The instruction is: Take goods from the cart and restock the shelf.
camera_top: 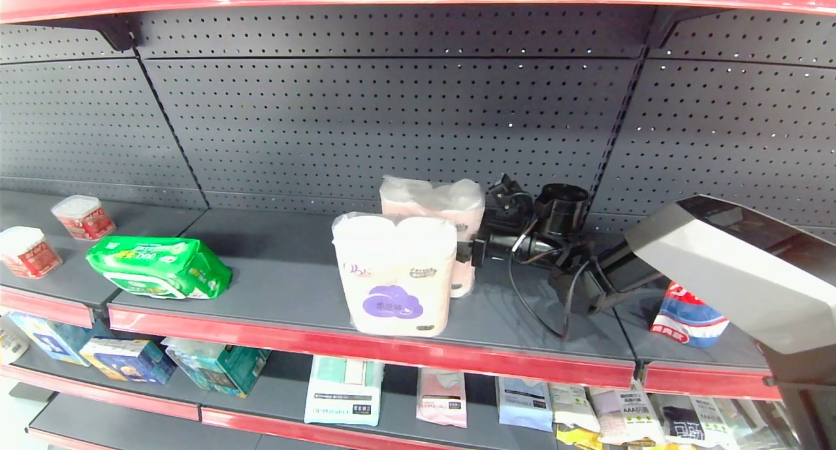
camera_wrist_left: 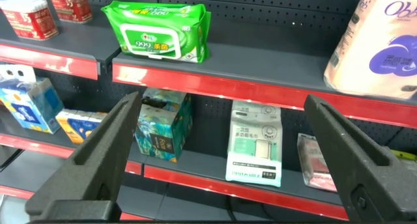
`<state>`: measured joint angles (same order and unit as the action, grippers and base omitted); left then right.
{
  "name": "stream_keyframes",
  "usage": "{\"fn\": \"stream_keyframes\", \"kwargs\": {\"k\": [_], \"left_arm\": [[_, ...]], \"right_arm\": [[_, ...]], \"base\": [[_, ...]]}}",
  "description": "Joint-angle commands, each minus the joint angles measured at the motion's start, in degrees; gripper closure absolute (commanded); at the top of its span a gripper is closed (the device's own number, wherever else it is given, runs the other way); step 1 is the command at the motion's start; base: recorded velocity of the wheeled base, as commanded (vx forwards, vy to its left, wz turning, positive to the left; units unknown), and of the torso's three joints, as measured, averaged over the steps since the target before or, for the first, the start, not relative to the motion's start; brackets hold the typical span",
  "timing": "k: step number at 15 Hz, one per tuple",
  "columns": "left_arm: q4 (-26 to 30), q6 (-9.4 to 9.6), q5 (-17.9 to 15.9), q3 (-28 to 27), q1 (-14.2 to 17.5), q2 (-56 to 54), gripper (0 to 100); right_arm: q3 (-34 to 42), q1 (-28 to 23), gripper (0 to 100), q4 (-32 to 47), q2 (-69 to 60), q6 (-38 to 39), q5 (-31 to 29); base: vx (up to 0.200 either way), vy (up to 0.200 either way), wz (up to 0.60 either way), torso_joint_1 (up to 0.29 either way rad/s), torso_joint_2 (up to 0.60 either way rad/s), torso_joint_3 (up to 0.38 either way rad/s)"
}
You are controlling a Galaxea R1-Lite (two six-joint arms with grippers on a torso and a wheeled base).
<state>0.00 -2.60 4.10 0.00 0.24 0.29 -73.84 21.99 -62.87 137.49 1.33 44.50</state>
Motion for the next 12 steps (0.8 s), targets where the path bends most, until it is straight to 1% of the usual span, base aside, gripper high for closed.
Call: {"fn": "stream_keyframes", "kwargs": {"k": [1, 4, 9, 12], "left_arm": [[-0.09, -0.04, 0.03, 0.0, 0.02, -0.03, 0], [0.0, -0.04, 0.03, 0.0, 0.02, -0.03, 0], [0.0, -0.04, 0.03, 0.0, 0.02, -0.03, 0], [0.0, -0.04, 0.03, 0.0, 0.02, -0.03, 0]], "right_arm": [[-0.08, -0.11, 0, -0.33, -0.55, -0.01, -0.46], [-0.08, -0.46, 0, 0.2, -1.61, 0.17, -2.04], [0.71, -1.95, 0, 4.33, -6.0, 0.52, -2.92], [1.77, -2.57, 0, 4.42, -7.85, 0.52, -3.98]], "base": [[0.0, 0.0, 0.0, 0.0, 0.0, 0.0], [0.0, 0.0, 0.0, 0.0, 0.0, 0.0], [0.0, 0.0, 0.0, 0.0, 0.0, 0.0], [0.0, 0.0, 0.0, 0.0, 0.0, 0.0]]}}
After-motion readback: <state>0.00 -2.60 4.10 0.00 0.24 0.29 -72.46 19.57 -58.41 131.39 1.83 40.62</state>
